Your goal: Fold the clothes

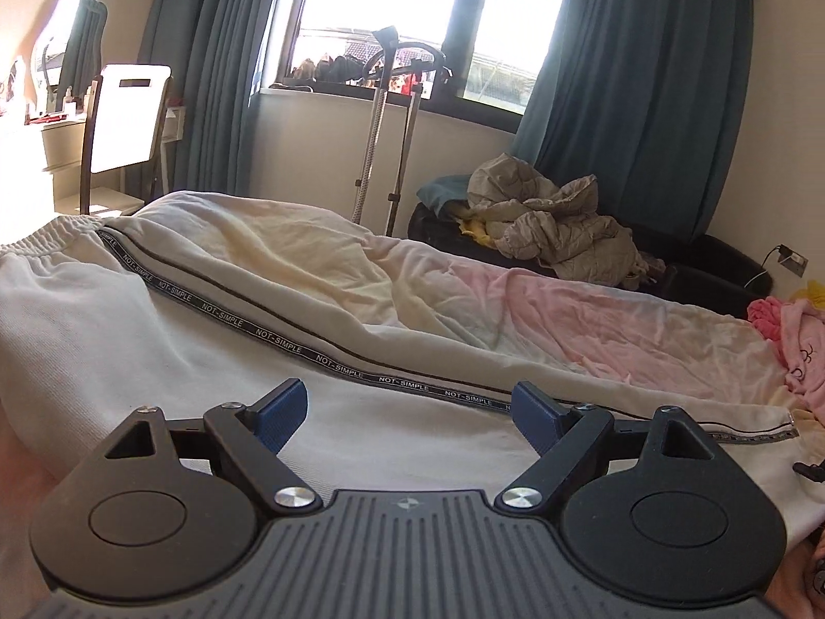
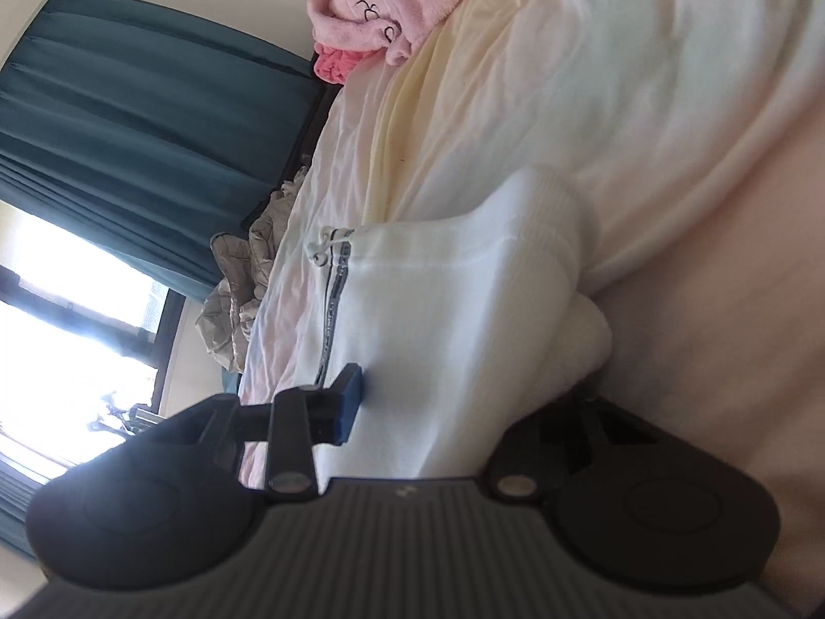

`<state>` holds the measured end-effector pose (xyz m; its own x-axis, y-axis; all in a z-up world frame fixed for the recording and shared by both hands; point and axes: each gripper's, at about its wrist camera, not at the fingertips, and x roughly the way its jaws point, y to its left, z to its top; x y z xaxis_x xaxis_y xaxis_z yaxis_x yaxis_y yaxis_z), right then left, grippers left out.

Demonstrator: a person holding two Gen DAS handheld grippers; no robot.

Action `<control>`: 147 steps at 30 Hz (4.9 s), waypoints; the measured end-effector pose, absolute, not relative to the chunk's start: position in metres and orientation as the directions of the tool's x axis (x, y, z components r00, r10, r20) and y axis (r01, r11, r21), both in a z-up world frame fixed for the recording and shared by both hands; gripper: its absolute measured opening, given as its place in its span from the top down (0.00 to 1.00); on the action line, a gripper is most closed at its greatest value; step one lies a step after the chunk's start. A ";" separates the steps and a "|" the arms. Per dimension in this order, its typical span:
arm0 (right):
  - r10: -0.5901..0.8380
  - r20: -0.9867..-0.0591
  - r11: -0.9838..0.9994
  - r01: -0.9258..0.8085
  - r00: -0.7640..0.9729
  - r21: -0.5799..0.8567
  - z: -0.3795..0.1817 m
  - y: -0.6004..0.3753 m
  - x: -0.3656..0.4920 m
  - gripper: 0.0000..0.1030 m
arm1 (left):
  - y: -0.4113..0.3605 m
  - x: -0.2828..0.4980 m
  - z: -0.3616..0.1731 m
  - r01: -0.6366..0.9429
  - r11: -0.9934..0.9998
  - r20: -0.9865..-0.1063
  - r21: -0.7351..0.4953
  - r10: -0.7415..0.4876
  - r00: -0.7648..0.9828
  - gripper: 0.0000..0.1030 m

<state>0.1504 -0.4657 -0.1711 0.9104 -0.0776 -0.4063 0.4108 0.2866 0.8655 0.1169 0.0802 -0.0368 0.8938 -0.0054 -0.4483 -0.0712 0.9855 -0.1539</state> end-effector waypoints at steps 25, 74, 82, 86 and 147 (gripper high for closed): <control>-0.233 -0.412 0.499 0.472 0.881 0.726 -0.129 -0.438 0.159 0.93 | 0.051 0.163 -0.087 -0.052 0.997 -0.588 0.063 0.079 0.805 0.12; 0.369 -0.358 0.902 -0.423 0.858 -0.084 -0.100 0.025 0.121 0.86 | 0.195 0.101 -0.018 -0.165 0.875 -0.365 -0.456 -0.015 0.931 0.10; 0.536 -0.433 0.819 -0.571 0.725 0.057 -0.065 -0.027 0.093 0.45 | 0.174 0.114 -0.027 -0.122 0.937 -0.422 -0.327 -0.029 0.906 0.10; 0.511 -0.381 0.854 -0.504 0.770 0.127 -0.040 -0.075 0.081 0.42 | 0.150 0.116 -0.034 -0.066 0.975 -0.449 -0.212 -0.037 0.893 0.10; 0.346 -0.510 0.798 0.040 0.788 0.602 -0.110 -0.220 0.148 0.41 | 0.116 0.138 -0.079 -0.083 0.997 -0.574 -0.002 0.067 0.816 0.08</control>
<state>0.1479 -0.2203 -0.1097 0.7875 0.3459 -0.5101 0.0396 0.7976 0.6019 0.1378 0.1156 -0.0794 0.8158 0.0670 -0.5744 -0.0831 0.9965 -0.0018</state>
